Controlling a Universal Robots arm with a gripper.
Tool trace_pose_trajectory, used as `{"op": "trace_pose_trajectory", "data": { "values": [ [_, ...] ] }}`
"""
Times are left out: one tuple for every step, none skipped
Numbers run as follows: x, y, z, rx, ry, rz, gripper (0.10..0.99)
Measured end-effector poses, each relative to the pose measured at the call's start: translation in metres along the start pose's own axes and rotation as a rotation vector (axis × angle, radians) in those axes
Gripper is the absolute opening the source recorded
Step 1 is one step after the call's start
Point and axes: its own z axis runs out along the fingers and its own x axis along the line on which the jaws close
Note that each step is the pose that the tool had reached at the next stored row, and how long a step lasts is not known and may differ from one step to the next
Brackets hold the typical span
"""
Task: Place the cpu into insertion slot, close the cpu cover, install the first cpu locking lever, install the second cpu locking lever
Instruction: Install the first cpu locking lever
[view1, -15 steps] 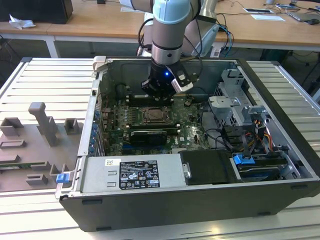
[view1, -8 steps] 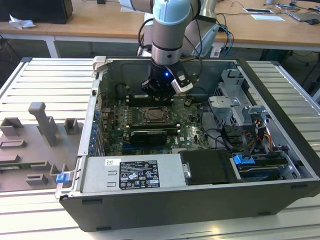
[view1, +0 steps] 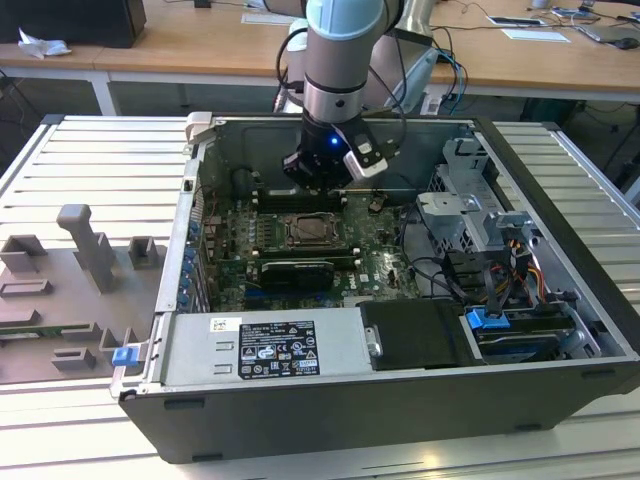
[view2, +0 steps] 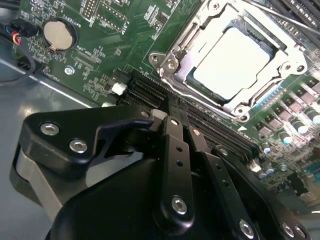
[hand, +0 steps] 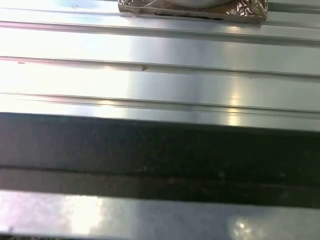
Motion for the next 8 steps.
{"op": "trace_pose_trajectory", "data": {
  "values": [
    [0.0,-0.0004,-0.0001,0.0,0.0,0.0,0.106],
    [0.0001,-0.001,-0.0002,0.0,0.0001,0.0,0.106],
    [0.0002,-0.0023,-0.0003,0.0,0.0001,0.0,0.106],
    [0.0002,-0.0036,-0.0005,0.0,0.0,0.0,0.106],
    [0.0003,-0.0042,-0.0005,0.0,0.0001,0.0,0.106],
    [0.0003,-0.005,-0.0006,0.0,0.0,0.0,0.106],
    [0.0004,-0.0059,-0.0007,0.0,0.0001,0.0,0.106],
    [0.0004,-0.0064,-0.0008,0.0,0.0,0.0,0.106]
  ]
}}
